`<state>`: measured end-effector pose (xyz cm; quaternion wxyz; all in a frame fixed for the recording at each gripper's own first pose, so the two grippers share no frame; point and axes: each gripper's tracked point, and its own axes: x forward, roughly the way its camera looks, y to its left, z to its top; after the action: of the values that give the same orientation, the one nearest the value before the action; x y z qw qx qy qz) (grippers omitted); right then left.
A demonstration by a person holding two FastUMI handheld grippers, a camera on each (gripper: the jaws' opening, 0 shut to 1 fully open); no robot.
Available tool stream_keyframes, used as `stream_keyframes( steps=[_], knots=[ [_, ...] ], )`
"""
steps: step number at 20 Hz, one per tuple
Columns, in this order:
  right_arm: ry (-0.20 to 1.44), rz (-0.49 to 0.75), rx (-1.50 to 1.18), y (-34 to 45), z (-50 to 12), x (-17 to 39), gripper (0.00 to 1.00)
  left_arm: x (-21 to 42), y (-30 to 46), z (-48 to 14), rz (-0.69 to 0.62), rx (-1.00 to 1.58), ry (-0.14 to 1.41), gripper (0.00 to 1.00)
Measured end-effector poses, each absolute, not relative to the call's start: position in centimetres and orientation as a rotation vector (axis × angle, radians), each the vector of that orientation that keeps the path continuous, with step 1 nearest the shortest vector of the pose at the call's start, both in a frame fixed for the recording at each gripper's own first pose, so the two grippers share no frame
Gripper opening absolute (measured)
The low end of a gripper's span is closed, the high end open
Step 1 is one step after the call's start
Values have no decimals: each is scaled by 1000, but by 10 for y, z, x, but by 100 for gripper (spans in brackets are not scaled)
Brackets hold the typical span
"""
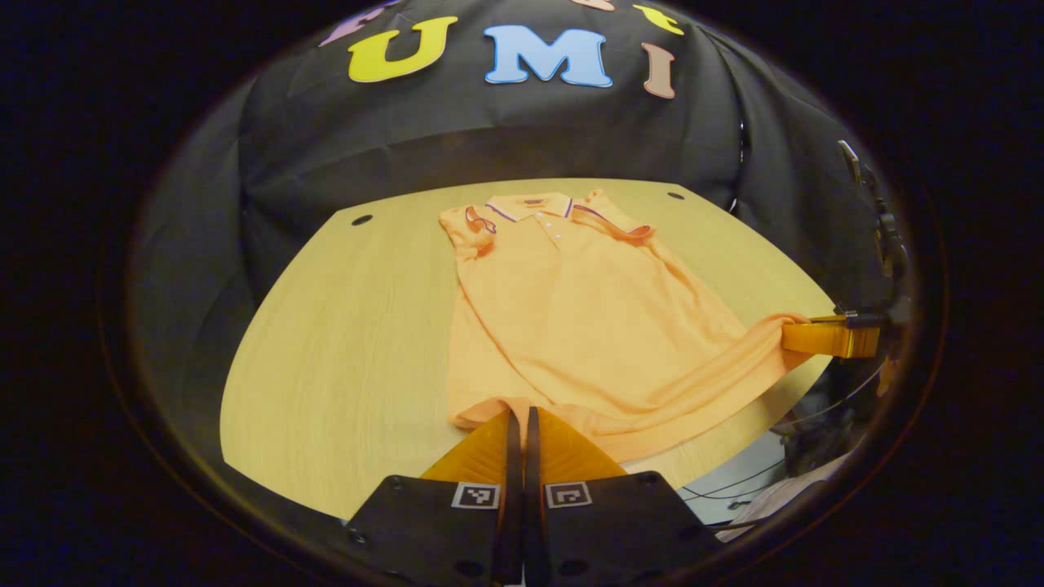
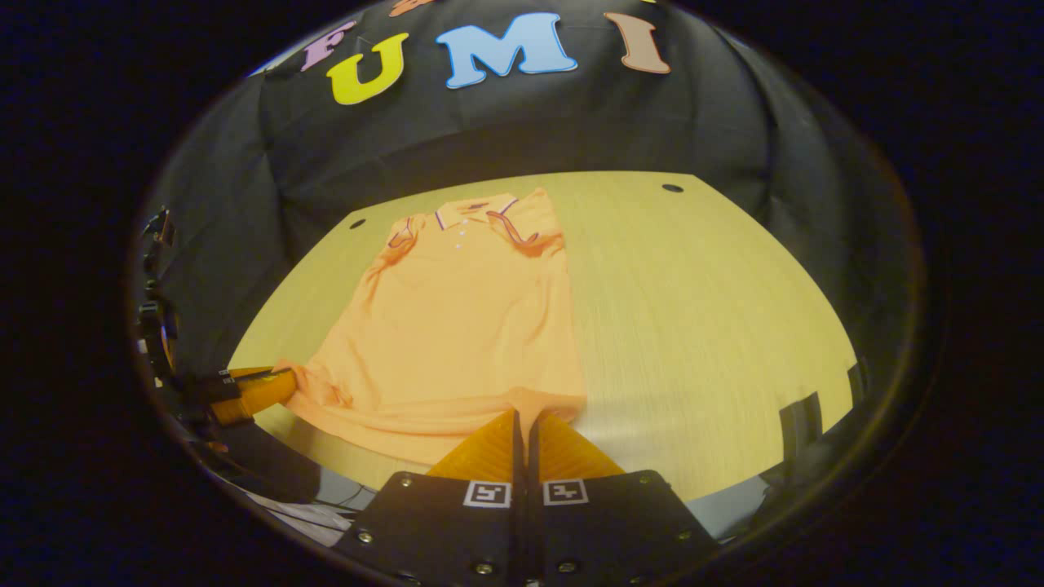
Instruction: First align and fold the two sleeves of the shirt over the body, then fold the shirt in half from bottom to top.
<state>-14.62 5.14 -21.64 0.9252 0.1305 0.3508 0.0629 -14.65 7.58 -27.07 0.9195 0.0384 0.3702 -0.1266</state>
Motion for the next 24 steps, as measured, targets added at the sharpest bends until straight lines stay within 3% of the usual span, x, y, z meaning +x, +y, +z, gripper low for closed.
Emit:
stream_keyframes(
  steps=[11,24],
  knots=[
    [590,118,171,40,-155,-27,0,-23,83,-230,-226,48,665,6],
    [545,71,51,40,-131,125,0,154,85,-208,-228,50,563,6]
  ],
)
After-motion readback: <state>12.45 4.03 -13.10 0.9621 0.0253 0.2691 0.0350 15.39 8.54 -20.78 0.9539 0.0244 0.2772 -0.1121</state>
